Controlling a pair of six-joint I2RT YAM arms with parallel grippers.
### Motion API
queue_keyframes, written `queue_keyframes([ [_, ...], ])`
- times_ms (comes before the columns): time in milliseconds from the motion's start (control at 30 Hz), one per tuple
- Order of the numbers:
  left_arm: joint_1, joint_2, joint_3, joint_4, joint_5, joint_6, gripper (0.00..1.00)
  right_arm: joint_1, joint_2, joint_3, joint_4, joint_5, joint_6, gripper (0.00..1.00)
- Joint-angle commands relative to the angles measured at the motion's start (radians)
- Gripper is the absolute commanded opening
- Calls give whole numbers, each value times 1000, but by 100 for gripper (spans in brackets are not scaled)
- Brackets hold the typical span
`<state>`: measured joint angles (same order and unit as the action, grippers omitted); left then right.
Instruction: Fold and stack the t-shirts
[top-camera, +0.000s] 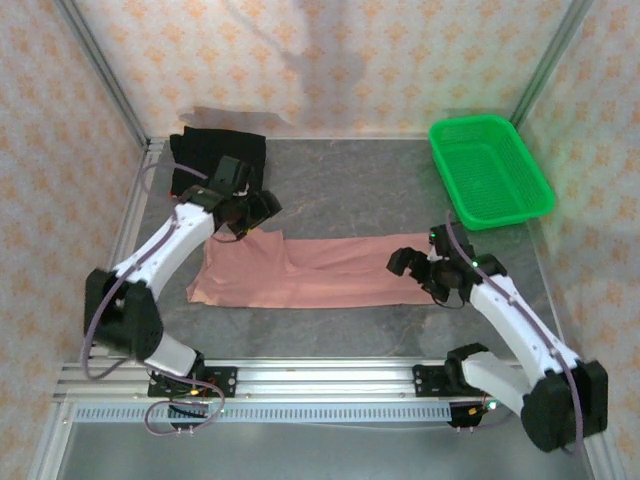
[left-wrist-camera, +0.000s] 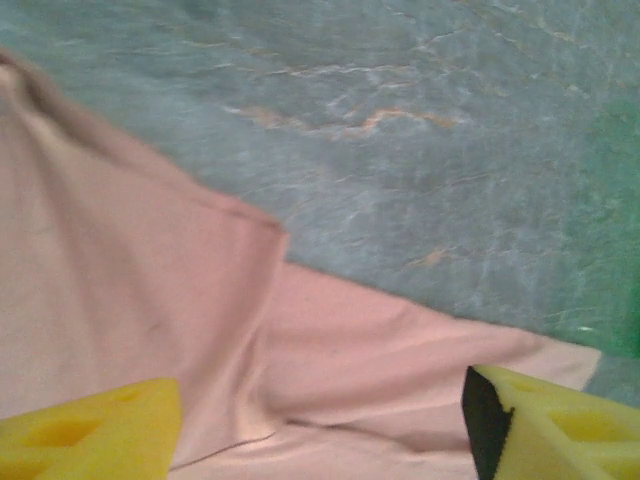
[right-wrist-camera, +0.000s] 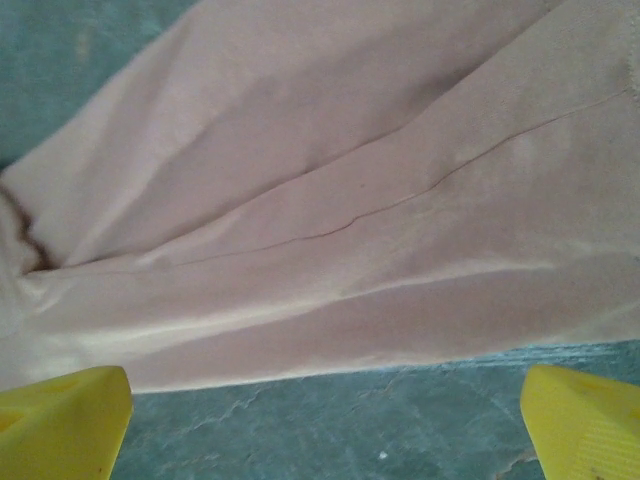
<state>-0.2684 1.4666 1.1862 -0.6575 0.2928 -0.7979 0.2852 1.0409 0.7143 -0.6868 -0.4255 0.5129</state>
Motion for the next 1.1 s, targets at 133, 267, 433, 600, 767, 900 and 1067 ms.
queue_keyframes([
  [133,15,-32,-348,-72,-169,-31,43,37,298,115,15,327,86,76],
  [267,31,86,-350,-11,-213,-33,38,38,395,102,3,415,171,55],
  [433,32,277,-192,-8,-236,18,37,40,421,36,-22,459,233,45],
  [600,23,481,46,-39,-240,86,35,59,360,-27,-69,450,268,43],
  [767,-16,723,391,-104,-217,163,35,163,231,-108,-98,386,385,43],
  [900,-32,930,711,-170,-144,201,35,275,197,-115,-103,340,525,44],
  [1067,-43,1224,1185,-316,-71,247,37,445,273,-82,-16,240,706,49],
])
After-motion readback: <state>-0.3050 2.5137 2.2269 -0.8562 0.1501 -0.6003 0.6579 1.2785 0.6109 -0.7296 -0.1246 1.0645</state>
